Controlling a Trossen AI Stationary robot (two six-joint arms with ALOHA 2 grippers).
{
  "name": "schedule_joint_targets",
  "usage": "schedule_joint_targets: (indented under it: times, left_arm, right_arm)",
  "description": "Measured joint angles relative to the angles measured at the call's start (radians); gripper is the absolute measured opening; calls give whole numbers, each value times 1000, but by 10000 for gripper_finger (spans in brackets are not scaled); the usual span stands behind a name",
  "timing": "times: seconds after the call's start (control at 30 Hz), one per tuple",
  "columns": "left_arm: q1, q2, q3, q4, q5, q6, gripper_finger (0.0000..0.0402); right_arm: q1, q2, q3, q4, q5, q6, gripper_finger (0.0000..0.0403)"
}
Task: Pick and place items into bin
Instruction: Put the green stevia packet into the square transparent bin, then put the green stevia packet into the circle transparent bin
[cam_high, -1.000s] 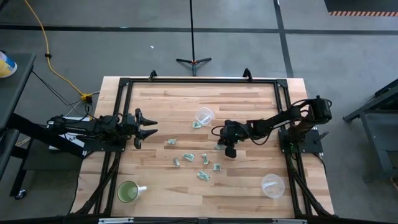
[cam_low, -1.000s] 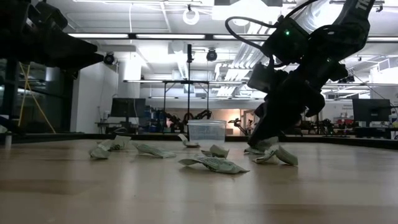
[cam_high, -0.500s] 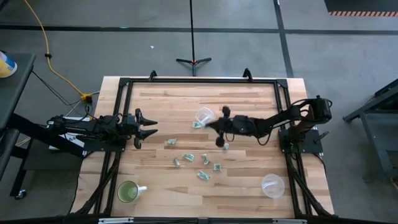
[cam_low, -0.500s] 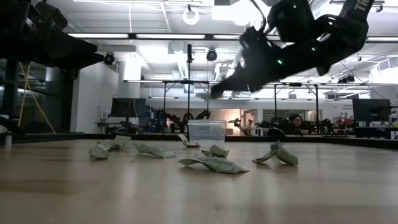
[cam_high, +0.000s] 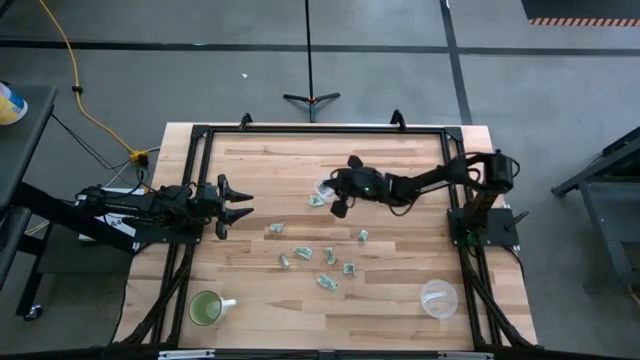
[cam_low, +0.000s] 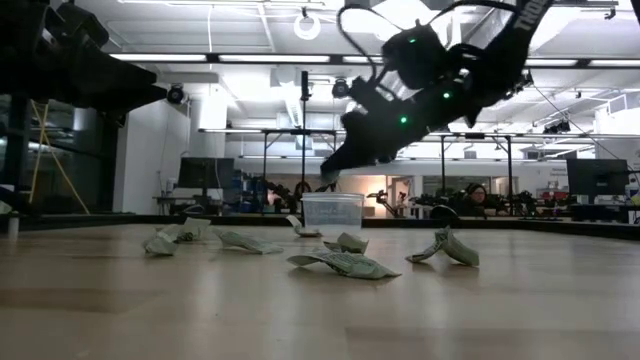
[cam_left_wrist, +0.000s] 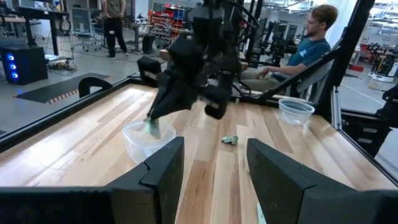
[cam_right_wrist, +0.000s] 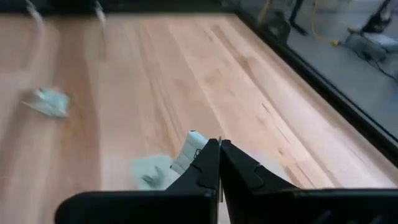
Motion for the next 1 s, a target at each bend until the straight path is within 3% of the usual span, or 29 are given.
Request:
schedule_joint_targets:
  times: [0.13, 0.33, 0.6, 0.7, 0.87, 0.93, 1.0]
  left_arm:
    - [0, 0, 0, 0, 0, 0, 211]
    - [0, 0, 0, 0, 0, 0, 211]
    - [0, 0, 0, -1, 0, 0, 211]
    - [0, 0, 0, -1, 0, 0, 211]
    - [0, 0, 0, -1, 1, 0, 211]
    - [0, 0, 0, -1, 0, 0, 211]
    - [0, 0, 0, -1, 1, 0, 211]
  right_arm:
    - [-1, 1, 43, -89, 56, -29, 1]
    - [0, 1, 83, -176, 43, -48, 17]
    - [3, 1, 151, -297, 38, -59, 103]
    - [8, -11, 198, -383, -38, -14, 140]
    - [60, -74, 329, -672, -370, 98, 174]
    - [100, -84, 368, -828, -404, 97, 178]
    - [140, -82, 391, -997, -375, 97, 178]
